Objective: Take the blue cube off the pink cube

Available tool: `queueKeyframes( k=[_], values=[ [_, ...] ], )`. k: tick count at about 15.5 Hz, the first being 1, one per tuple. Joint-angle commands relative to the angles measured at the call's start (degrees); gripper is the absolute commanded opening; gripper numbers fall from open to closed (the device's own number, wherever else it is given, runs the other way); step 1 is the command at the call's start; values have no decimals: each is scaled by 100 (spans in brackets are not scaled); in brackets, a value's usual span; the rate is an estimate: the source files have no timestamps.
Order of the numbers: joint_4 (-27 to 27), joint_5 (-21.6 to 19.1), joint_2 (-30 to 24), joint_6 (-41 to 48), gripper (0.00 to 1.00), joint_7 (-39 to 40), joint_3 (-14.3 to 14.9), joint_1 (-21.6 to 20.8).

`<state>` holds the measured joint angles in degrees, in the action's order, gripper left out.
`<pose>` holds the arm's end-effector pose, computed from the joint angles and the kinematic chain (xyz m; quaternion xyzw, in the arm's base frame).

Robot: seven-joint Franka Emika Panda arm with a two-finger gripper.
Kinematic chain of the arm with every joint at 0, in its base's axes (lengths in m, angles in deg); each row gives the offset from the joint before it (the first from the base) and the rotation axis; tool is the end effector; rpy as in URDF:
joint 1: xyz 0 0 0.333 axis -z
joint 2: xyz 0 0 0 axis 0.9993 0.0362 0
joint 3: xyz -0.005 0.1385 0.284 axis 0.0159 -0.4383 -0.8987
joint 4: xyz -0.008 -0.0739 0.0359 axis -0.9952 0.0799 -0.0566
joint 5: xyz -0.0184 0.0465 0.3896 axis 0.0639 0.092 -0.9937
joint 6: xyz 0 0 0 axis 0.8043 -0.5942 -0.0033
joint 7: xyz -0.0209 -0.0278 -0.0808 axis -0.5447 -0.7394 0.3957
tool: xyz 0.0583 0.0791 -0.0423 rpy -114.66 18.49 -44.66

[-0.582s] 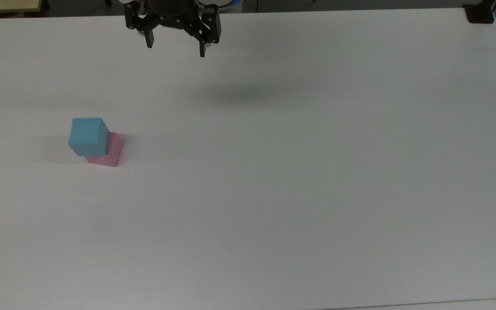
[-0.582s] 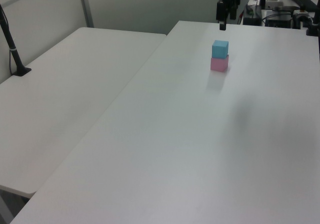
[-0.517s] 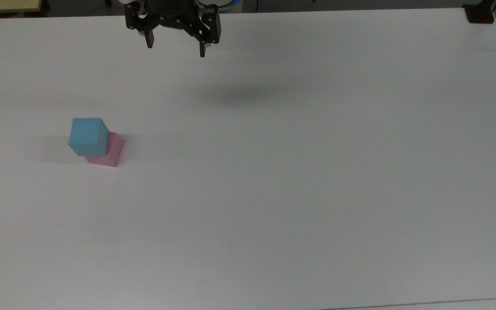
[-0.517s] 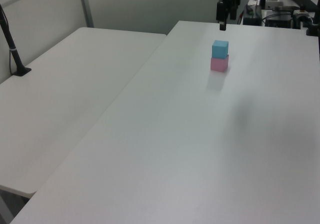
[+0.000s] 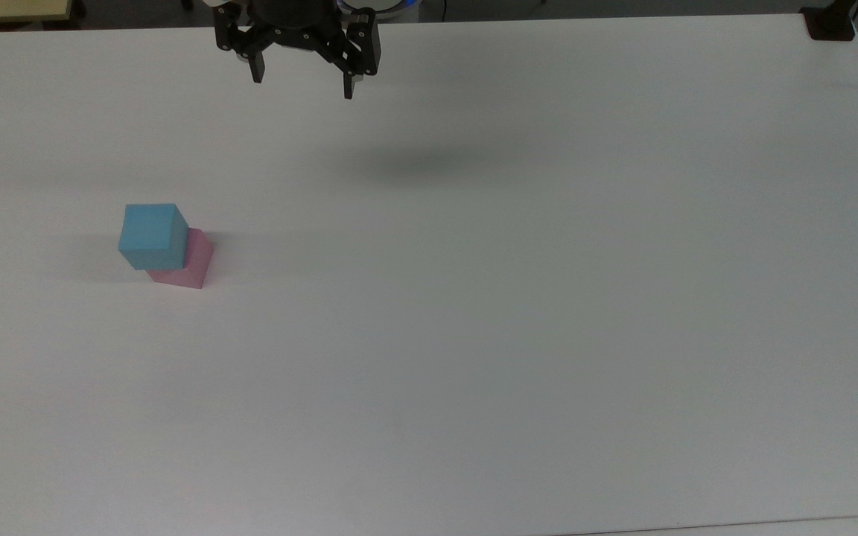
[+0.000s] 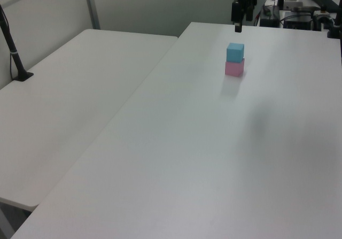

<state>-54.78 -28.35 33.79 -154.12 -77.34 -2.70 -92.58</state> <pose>0.6011 -0.0038 0.5842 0.9974 -0.0619 0.0019 0.0375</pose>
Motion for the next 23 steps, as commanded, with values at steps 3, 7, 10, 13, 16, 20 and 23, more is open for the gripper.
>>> queueKeyframes(
  k=[3,7,10,13,16,20,23],
  values=[
    [-112,-105,-49,17,100,774,73,70],
    [-85,-79,372,-306,100,1619,91,675],
    [-85,-8,820,-860,100,1788,91,1168],
    [-85,167,1268,-1379,100,1946,100,1423],
    [-85,247,1603,-1775,100,1903,100,1485],
    [-103,247,1744,-2048,100,1929,91,1520],
    [-111,238,1779,-2172,100,1885,91,1538]
  ],
)
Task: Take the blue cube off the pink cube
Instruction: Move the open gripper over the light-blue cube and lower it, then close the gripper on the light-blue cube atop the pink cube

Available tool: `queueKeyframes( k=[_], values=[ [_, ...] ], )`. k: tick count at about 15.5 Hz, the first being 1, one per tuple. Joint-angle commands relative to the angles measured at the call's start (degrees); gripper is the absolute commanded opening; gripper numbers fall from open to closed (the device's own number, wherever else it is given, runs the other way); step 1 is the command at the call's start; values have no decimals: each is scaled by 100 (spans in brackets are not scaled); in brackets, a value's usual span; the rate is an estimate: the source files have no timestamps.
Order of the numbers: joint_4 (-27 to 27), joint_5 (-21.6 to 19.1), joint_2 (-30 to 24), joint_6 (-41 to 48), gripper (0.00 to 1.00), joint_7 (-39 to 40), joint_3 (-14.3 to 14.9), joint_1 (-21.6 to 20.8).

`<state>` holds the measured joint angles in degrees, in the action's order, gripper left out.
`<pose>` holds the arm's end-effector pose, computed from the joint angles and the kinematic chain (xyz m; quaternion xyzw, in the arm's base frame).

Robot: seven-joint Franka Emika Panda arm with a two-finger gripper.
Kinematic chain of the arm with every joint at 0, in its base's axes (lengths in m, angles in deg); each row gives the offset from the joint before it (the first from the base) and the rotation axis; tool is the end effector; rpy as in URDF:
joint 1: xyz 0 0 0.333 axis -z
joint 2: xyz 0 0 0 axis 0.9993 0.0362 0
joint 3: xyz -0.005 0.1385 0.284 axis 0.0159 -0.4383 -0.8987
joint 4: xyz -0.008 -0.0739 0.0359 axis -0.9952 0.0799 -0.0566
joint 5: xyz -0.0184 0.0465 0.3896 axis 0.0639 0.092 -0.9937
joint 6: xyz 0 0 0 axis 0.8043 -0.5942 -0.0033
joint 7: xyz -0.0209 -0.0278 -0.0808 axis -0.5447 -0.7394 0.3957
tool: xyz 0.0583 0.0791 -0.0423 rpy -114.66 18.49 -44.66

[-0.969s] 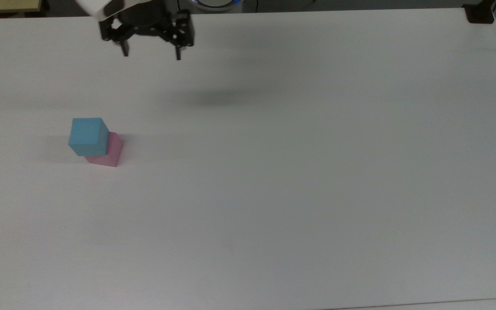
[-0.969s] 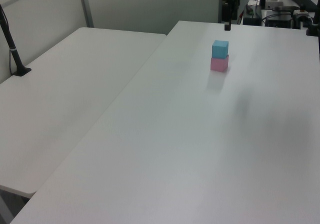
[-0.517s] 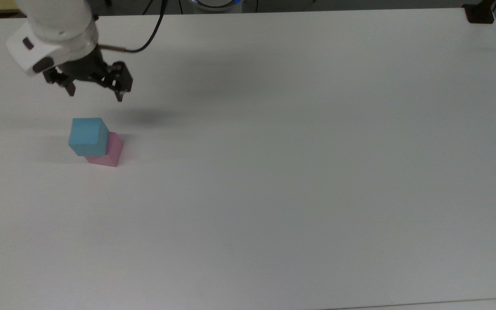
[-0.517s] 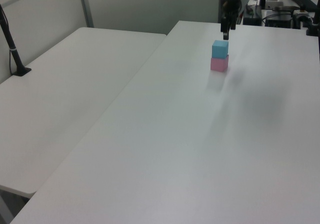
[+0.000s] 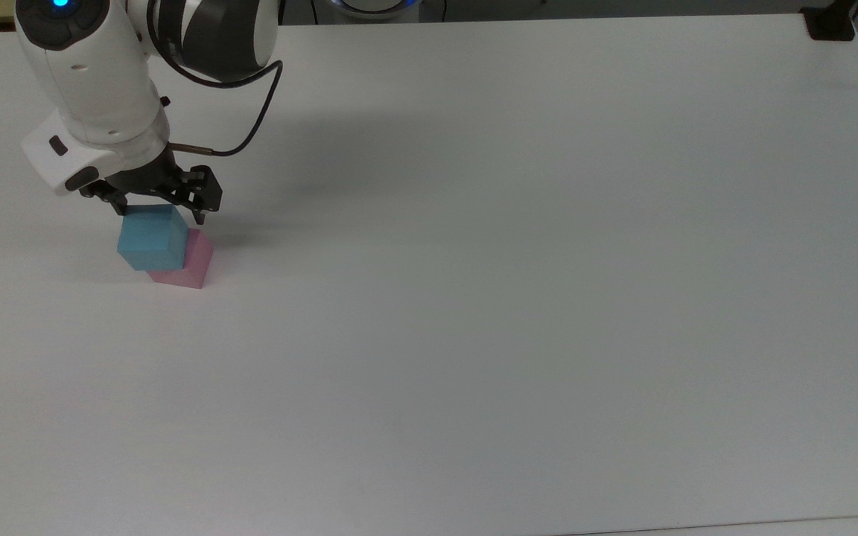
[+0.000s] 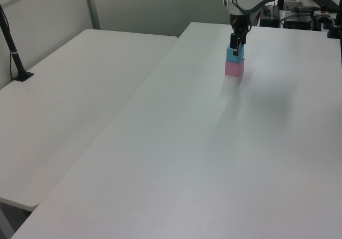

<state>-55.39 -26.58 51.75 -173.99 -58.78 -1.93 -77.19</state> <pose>0.6618 -0.1886 0.4075 0.9977 -0.0199 -0.0042 0.0653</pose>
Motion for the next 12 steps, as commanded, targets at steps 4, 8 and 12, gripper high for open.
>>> queueKeyframes(
  k=[4,8,12],
  values=[
    [-25,70,2,-158,100,90,14,8],
    [-16,70,28,-184,100,91,14,51],
    [-33,53,107,-412,92,38,5,60]
  ],
)
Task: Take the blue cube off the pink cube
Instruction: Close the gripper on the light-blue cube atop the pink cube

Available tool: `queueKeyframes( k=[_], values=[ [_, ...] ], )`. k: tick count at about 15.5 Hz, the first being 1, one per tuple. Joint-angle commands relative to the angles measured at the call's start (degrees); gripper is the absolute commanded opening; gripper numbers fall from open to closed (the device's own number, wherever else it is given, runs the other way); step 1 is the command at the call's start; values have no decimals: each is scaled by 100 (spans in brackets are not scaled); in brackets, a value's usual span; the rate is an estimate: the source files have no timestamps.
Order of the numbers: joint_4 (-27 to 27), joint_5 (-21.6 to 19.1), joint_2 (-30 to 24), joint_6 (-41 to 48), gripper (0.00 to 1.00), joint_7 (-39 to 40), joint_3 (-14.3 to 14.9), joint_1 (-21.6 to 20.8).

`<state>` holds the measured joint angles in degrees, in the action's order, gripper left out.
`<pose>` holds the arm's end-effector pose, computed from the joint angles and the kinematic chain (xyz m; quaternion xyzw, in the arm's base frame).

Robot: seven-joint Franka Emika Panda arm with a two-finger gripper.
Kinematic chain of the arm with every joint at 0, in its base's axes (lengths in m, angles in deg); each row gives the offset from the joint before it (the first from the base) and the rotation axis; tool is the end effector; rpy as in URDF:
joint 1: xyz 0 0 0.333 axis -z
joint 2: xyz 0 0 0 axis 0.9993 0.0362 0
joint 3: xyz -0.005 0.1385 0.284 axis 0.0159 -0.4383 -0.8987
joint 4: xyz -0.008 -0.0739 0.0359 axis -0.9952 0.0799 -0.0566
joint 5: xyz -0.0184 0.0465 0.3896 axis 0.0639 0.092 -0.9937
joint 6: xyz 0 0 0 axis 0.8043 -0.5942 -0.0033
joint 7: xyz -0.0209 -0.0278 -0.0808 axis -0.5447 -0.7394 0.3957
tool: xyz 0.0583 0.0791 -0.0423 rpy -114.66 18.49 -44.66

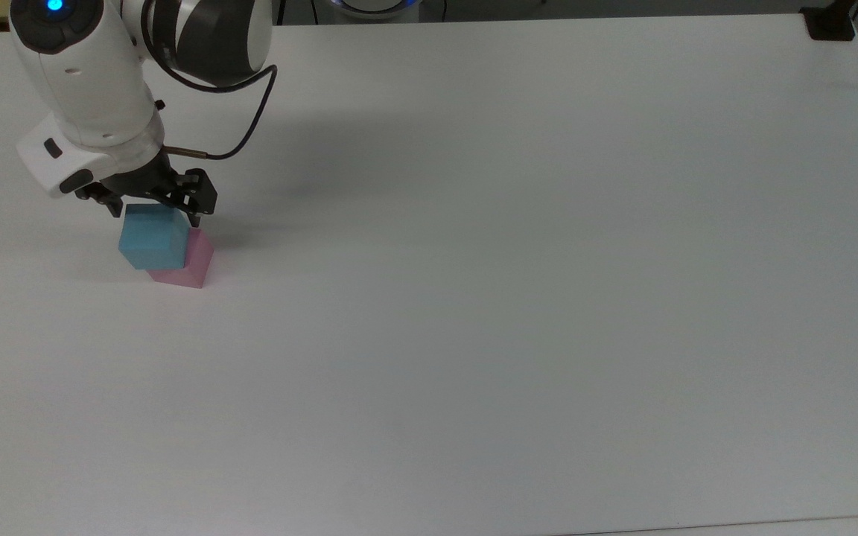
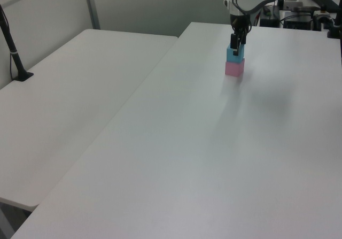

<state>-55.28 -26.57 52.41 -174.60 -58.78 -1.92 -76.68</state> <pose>0.6623 -0.1950 0.4015 0.9975 -0.0237 -0.0040 0.0658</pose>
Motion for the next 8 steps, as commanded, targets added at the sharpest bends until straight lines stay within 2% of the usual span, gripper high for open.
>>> queueKeyframes(
  k=[1,3,4,6,8],
  values=[
    [-61,51,50,-422,76,29,-13,0],
    [-52,43,33,-414,42,29,-30,0],
    [-44,43,-11,-361,31,38,-39,-8],
    [-61,25,-186,-265,22,38,-74,-61],
    [-44,-1,-310,33,22,-23,-327,-262]
  ],
)
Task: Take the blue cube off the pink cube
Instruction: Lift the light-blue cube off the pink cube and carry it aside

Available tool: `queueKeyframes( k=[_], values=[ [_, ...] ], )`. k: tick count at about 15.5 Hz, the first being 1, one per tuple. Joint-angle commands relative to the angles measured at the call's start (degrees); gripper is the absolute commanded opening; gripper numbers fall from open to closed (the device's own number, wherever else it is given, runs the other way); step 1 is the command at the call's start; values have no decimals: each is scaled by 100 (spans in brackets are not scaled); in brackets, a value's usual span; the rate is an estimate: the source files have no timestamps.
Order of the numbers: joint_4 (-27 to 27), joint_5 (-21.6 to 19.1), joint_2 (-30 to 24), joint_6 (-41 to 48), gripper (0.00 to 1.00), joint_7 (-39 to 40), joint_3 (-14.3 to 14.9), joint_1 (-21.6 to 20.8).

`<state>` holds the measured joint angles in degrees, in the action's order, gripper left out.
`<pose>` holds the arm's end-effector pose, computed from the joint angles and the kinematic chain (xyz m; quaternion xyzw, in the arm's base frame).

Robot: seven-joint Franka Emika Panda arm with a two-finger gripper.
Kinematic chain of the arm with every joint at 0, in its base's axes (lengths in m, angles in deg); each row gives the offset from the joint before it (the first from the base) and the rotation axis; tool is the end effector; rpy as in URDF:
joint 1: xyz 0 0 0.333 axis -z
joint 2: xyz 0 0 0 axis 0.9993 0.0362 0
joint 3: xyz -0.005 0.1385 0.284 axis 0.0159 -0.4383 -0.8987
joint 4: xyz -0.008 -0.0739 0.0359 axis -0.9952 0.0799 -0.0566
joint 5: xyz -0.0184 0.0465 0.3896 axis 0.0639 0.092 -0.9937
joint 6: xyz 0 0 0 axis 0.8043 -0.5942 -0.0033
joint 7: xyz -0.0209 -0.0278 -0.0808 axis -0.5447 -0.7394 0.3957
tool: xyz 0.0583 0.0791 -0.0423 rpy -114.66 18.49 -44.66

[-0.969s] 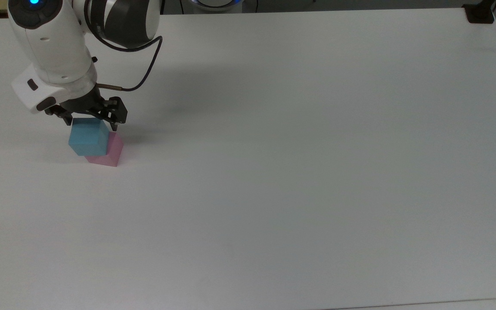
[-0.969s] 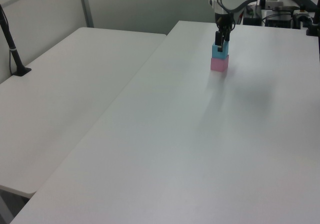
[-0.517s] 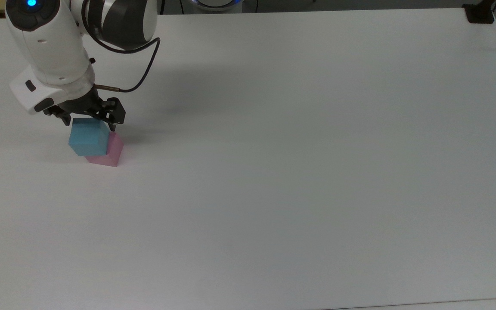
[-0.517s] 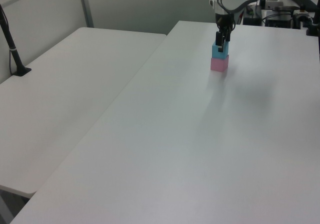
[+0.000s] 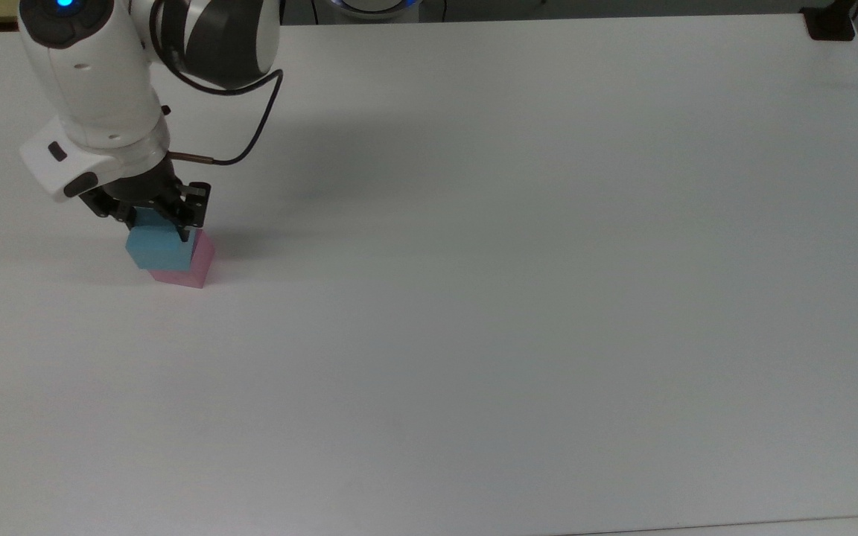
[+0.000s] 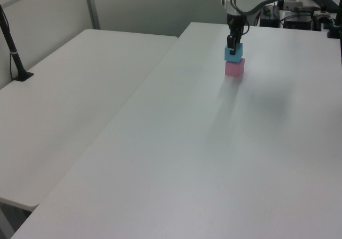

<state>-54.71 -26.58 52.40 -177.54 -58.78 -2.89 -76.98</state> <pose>0.6730 -0.1828 0.4107 0.9972 -0.0121 0.0272 0.0686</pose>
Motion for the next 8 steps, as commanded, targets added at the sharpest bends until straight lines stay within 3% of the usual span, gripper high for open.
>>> queueKeyframes(
  k=[1,6,8],
  values=[
    [-118,0,-327,371,22,-180,-329,-338],
    [-400,70,-152,293,24,-1034,-435,-1286],
    [-470,70,-90,284,31,-1148,-435,-1463]
  ],
)
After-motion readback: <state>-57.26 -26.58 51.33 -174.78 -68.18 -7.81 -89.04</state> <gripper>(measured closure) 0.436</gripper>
